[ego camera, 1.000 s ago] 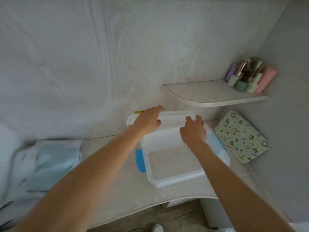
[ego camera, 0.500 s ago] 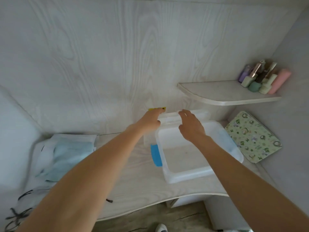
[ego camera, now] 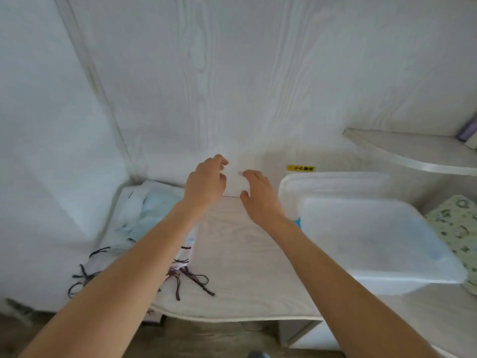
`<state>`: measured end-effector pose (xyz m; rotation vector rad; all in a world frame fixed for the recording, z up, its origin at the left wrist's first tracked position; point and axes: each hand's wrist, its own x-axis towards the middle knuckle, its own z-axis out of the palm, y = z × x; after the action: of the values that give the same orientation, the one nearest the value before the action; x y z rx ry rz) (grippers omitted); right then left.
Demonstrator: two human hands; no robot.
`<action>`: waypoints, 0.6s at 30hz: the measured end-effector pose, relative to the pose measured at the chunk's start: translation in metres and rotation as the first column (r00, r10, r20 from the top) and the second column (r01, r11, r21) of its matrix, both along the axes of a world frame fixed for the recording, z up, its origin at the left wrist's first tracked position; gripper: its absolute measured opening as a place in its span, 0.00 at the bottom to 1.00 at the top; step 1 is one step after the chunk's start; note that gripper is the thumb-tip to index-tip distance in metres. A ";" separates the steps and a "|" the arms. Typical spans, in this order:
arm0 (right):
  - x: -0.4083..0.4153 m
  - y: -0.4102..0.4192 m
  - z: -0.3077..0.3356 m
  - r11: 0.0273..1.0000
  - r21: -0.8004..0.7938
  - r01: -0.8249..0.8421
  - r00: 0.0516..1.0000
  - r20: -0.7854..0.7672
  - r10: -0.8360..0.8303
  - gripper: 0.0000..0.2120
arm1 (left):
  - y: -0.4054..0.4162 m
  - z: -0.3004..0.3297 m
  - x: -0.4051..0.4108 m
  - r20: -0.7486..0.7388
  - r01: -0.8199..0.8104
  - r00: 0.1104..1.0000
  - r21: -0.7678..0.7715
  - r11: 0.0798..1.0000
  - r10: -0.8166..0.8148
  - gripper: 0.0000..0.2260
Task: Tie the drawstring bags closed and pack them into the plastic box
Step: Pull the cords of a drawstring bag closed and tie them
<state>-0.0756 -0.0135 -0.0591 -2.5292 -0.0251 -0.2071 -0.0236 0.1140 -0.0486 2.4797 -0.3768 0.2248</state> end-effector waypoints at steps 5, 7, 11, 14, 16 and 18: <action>0.006 0.067 -0.067 0.987 0.018 -0.157 0.985 -0.066 0.158 0.25 | 0.071 -0.058 -0.012 0.005 -0.141 0.990 0.060 0.988 0.141 0.17; 0.005 0.092 -0.093 0.972 0.018 -0.234 0.969 -0.076 0.235 0.25 | 0.094 -0.081 -0.017 -0.029 -0.157 0.986 0.127 0.979 0.162 0.17; 0.002 0.126 -0.126 0.946 0.057 -0.319 0.938 -0.123 0.324 0.26 | 0.131 -0.113 -0.021 -0.081 -0.194 0.970 0.321 0.927 0.231 0.17; -0.003 0.139 -0.134 0.945 0.050 -0.324 0.931 -0.157 0.328 0.25 | 0.153 -0.127 -0.028 -0.133 -0.150 0.971 0.319 0.936 0.201 0.16; -0.004 0.142 -0.137 0.954 0.011 -0.299 0.941 -0.163 0.297 0.22 | 0.160 -0.131 -0.036 -0.163 -0.092 0.977 0.262 0.961 0.138 0.17; -0.001 0.142 -0.137 0.967 -0.022 -0.255 0.960 -0.126 0.251 0.18 | 0.162 -0.133 -0.043 -0.166 -0.056 0.982 0.224 0.973 0.095 0.18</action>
<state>-0.0768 0.1290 -0.1959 -2.5410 -0.3051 0.0521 -0.0670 0.2764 -0.1811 2.7078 -0.2432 -0.0065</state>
